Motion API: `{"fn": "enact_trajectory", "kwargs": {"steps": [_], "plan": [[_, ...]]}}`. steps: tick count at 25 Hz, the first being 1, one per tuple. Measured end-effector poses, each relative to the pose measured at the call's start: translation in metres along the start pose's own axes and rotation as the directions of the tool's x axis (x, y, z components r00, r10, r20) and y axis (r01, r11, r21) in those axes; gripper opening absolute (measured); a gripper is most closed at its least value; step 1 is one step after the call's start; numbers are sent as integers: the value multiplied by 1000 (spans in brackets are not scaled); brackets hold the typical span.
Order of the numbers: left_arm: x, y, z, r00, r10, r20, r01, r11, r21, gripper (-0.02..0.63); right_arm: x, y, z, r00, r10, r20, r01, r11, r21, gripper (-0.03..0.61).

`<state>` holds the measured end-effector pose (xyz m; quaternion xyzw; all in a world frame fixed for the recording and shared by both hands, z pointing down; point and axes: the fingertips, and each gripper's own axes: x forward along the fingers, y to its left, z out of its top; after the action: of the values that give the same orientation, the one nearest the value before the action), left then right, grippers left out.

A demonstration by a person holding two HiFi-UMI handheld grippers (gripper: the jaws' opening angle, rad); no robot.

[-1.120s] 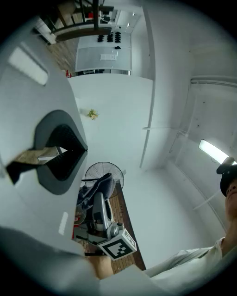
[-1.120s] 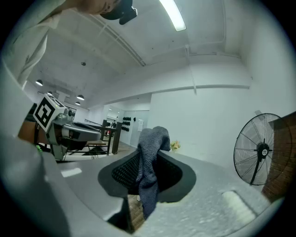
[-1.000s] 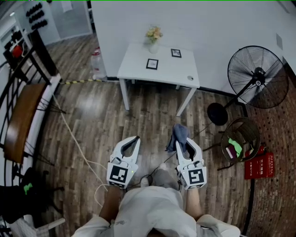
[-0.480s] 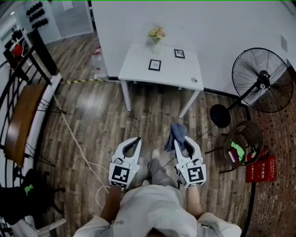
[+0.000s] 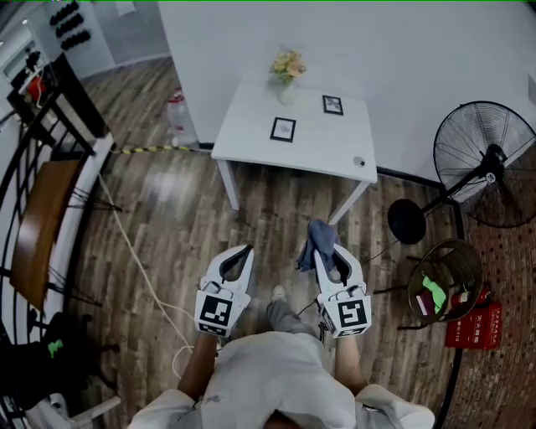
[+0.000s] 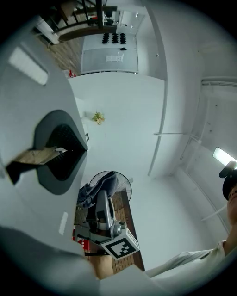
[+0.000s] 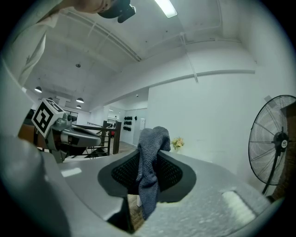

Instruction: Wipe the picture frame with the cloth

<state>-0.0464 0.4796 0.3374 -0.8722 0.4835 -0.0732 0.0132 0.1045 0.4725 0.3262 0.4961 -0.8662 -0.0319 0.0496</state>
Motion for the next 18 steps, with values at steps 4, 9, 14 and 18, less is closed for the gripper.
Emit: {"fn": "enact_trajectory", "kwargs": {"steps": [4,9,14,18], "plan": [[43,14,12,1000,-3,6,2,1000,30,19,37,-33,-2,1000,15,-5,-15,1000,18,100],[92,33,12,999,25,-31,-24,1000,20,18,79,-69,2,999,35,0,-35,999,14,100],[133,47,19,998,51,-26,-51,999,20,20,113,-102,-2,998,57,-14,-57,998,20,100],[151,53,14,998,55,-41,-55,998,14,20,133,-116,-7,997,68,-27,-67,997,32,100]]}}
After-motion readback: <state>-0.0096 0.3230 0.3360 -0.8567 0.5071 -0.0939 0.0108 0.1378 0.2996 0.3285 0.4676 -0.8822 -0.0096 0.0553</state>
